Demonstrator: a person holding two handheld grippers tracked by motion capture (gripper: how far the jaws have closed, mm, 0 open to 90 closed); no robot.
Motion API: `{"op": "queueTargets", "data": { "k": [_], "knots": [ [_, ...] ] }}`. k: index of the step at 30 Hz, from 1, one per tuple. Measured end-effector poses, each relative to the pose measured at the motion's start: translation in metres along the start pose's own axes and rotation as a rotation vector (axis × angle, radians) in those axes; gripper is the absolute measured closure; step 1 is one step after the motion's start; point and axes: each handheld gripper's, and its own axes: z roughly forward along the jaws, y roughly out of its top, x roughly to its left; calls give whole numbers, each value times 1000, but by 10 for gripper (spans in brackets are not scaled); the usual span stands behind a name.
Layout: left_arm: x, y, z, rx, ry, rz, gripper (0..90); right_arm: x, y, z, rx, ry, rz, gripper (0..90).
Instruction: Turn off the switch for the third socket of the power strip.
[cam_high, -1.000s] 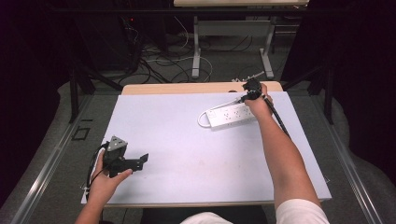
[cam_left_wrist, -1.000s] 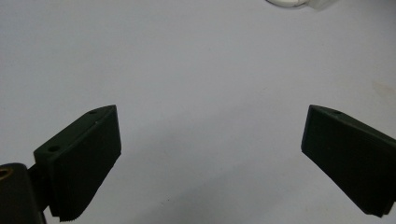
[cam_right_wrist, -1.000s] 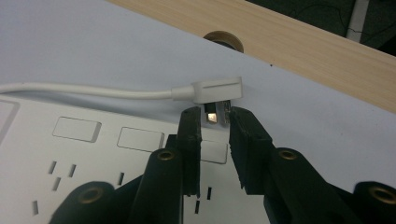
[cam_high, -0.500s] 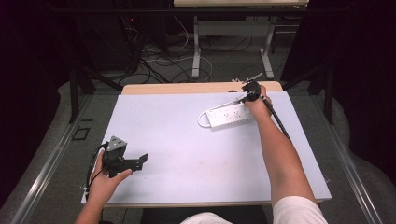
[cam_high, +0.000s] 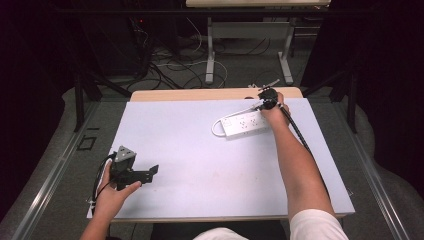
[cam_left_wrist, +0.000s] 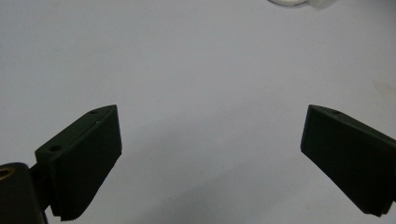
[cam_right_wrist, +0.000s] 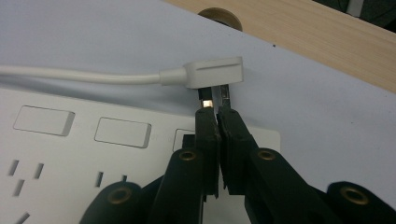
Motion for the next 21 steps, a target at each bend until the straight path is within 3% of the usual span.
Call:
{"op": "queueTargets", "data": {
  "k": [13, 21],
  "knots": [
    [0, -1, 1, -3, 0, -3, 53, 0, -1, 3, 9, -11, 20, 888],
    [0, -1, 0, 7, -1, 6, 54, 0, -2, 3, 13, -9, 3, 899]
  ]
}}
